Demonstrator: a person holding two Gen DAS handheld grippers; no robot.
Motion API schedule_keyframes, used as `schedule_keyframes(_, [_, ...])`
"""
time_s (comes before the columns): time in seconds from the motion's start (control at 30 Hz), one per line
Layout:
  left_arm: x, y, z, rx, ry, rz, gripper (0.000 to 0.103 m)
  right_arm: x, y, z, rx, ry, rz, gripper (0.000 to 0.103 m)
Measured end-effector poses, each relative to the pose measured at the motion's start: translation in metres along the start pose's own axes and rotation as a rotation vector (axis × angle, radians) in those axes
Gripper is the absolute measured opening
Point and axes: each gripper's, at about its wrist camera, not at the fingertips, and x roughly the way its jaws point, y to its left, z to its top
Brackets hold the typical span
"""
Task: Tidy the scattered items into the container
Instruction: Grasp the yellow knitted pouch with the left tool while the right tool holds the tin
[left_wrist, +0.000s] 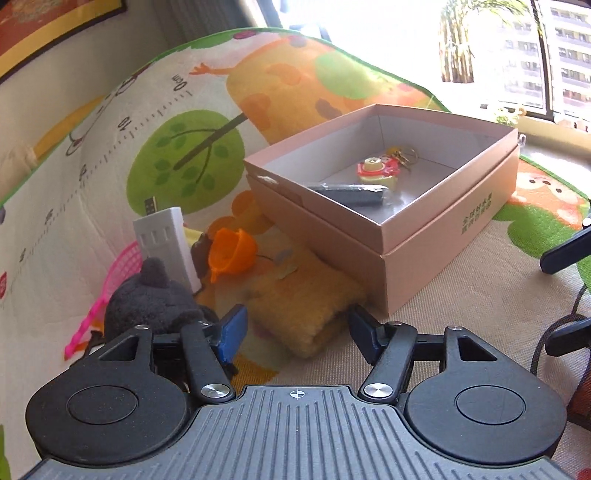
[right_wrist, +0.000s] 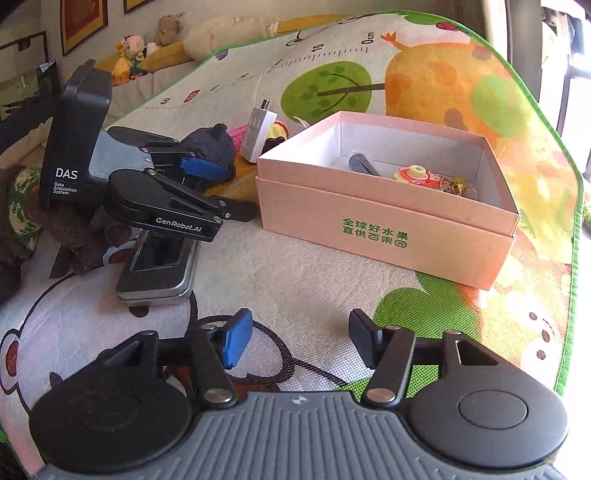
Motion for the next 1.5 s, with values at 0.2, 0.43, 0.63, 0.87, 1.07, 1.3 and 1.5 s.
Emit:
schedule_keyframes(0.2, [-0.003,-0.007,0.002,0.040,0.023,-0.004,0.033,0.001,0.002,-0.001,-0.011,-0.011,0.017,0.077])
schedule_keyframes(0.43, [-0.049,0.018,-0.040,-0.085,0.089,0.095,0.034,0.001,0.011,0.004,-0.042,0.012,0.027,0.085])
schedule_keyframes(0.63, [-0.083,0.066,-0.074,-0.269,0.142,0.264,0.045,-0.002,0.063,0.027,-0.166,-0.018,0.168,0.086])
schedule_keyframes(0.87, [-0.098,0.058,-0.044,-0.325,-0.030,0.059,0.081,0.031,0.107,0.028,-0.262,0.016,0.173,0.087])
schedule_keyframes(1.07, [-0.073,0.035,-0.020,-0.307,-0.046,-0.011,0.086,0.034,0.085,0.035,-0.185,0.037,0.172,0.064])
schedule_keyframes(1.3, [-0.039,0.022,-0.021,-0.316,0.030,-0.007,0.090,-0.018,0.029,0.005,-0.179,0.087,0.101,0.064])
schedule_keyframes(1.5, [-0.005,0.023,-0.020,-0.346,0.067,0.038,0.090,-0.044,-0.022,-0.010,-0.057,0.057,-0.089,0.070])
